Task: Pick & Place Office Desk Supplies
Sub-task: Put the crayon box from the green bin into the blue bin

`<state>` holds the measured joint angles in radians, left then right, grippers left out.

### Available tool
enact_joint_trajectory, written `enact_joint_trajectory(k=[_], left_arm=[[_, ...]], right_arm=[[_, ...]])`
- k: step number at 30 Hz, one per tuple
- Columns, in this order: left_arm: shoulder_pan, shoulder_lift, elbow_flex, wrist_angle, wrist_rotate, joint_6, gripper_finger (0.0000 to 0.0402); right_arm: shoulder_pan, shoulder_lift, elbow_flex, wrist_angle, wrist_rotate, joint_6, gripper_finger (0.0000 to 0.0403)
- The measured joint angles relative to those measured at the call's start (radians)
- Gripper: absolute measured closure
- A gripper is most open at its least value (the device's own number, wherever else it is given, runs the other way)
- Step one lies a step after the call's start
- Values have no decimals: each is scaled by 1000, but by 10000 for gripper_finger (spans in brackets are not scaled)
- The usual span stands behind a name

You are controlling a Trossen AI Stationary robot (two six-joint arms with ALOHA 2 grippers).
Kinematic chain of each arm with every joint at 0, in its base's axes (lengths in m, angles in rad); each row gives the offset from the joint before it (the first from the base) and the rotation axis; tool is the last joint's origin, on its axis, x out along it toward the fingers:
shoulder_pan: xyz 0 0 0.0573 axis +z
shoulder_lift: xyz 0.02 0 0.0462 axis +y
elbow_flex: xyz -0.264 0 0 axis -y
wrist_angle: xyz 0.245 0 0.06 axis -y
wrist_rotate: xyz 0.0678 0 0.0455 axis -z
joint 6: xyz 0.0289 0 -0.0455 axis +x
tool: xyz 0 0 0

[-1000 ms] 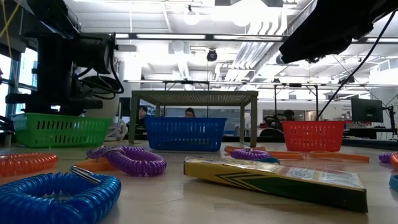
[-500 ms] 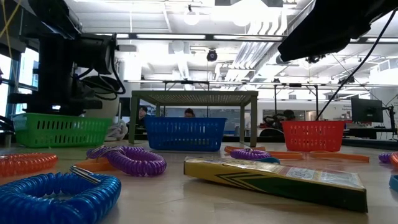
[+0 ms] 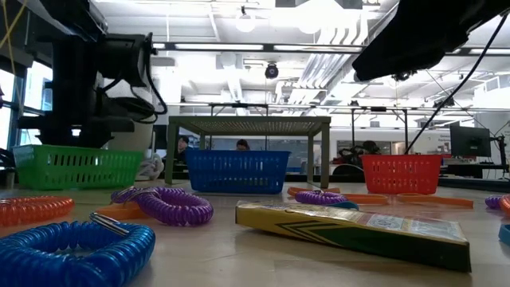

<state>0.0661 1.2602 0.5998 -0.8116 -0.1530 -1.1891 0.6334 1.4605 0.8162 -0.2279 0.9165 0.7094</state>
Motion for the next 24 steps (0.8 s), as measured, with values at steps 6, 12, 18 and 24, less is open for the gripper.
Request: enact_joint_trajectory(k=[6, 12, 18, 24], left_arm=[[-6, 0, 43, -4, -6, 48, 259], [-6, -1, 136, -77, 6, 116, 259], [-19, -1, 283, -207, -14, 166, 259], [-112, -2, 382, -6, -18, 253, 259]], right_arm=[[-8, 0, 0, 0, -7, 0, 196], [-8, 0, 0, 0, -8, 0, 196], [-8, 0, 0, 0, -7, 0, 196], [-8, 0, 0, 1, -1, 0, 196]])
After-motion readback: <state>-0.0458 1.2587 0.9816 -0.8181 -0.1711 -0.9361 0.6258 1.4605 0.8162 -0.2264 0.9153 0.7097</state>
